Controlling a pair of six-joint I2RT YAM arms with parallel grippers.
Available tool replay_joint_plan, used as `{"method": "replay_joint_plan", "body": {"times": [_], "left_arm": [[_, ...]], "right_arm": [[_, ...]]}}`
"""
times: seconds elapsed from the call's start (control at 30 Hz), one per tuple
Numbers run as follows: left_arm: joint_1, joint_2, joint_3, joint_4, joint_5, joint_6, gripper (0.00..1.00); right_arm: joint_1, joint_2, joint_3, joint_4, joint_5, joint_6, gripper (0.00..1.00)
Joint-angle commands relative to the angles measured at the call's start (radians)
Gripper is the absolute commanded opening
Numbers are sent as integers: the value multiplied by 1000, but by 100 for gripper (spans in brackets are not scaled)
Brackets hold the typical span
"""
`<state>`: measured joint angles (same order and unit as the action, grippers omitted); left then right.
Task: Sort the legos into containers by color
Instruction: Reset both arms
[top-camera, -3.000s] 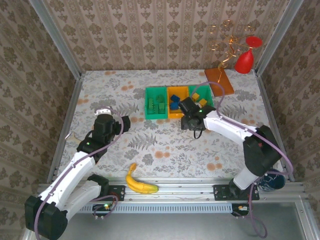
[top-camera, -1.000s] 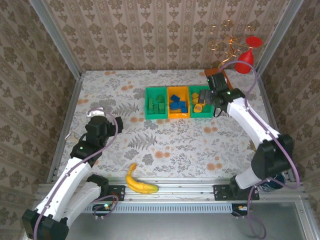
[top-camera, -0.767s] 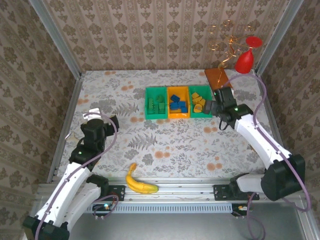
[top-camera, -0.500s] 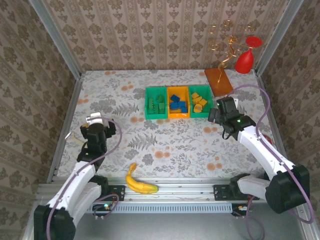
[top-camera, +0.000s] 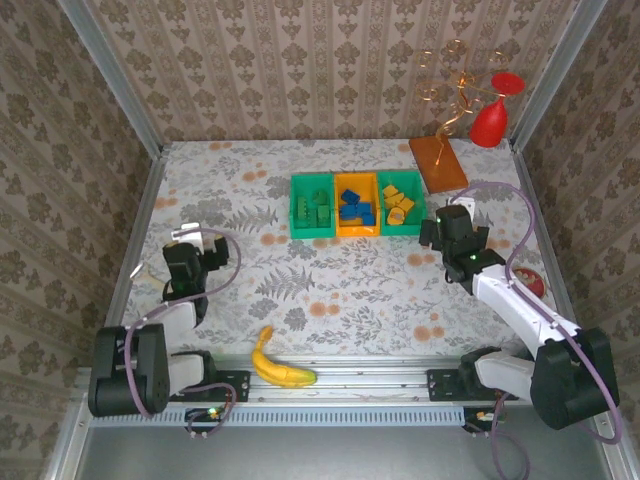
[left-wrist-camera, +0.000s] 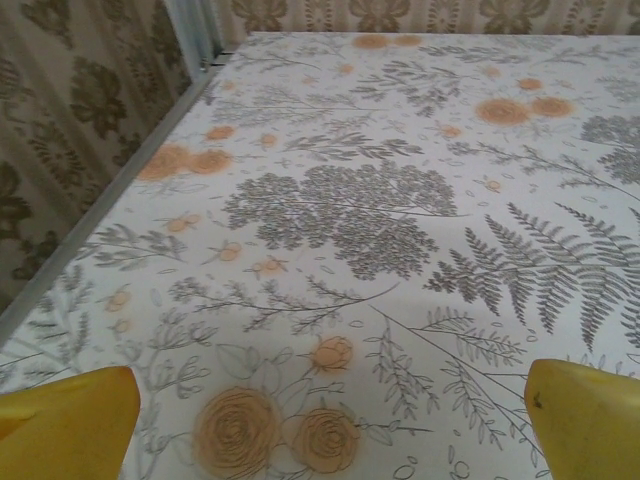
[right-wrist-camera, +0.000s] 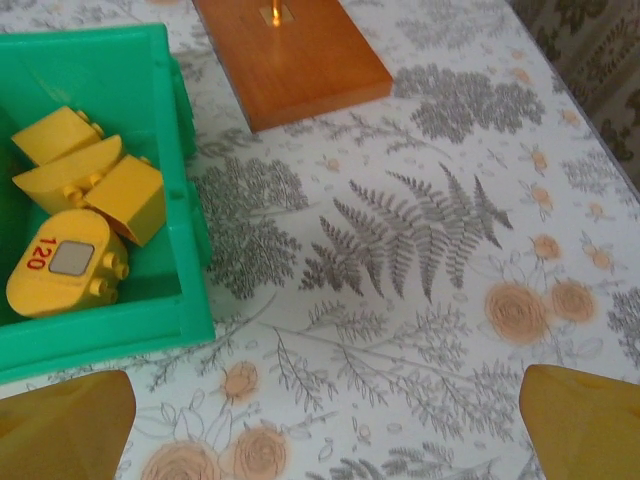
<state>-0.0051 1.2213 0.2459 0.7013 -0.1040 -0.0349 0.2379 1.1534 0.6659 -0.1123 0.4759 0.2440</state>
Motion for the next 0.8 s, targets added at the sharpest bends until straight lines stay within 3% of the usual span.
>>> {"method": "replay_joint_plan", "body": {"times": [0.0,0.2,0.5,0.77], "left_arm": [[7,45,-5,183,102,51,100],[8,91,34,178,180,75,100],[31,73,66,79,149,76,100],[102,154,35,275,269,21,100]], "right_arm": [[-7,9,-61,223,21,-102,100],[-30,56,-106,369,-36,-145,100],[-52,141,-103,462,-102,-176,100],[-66,167,-123,547,-181,-228,100]]}}
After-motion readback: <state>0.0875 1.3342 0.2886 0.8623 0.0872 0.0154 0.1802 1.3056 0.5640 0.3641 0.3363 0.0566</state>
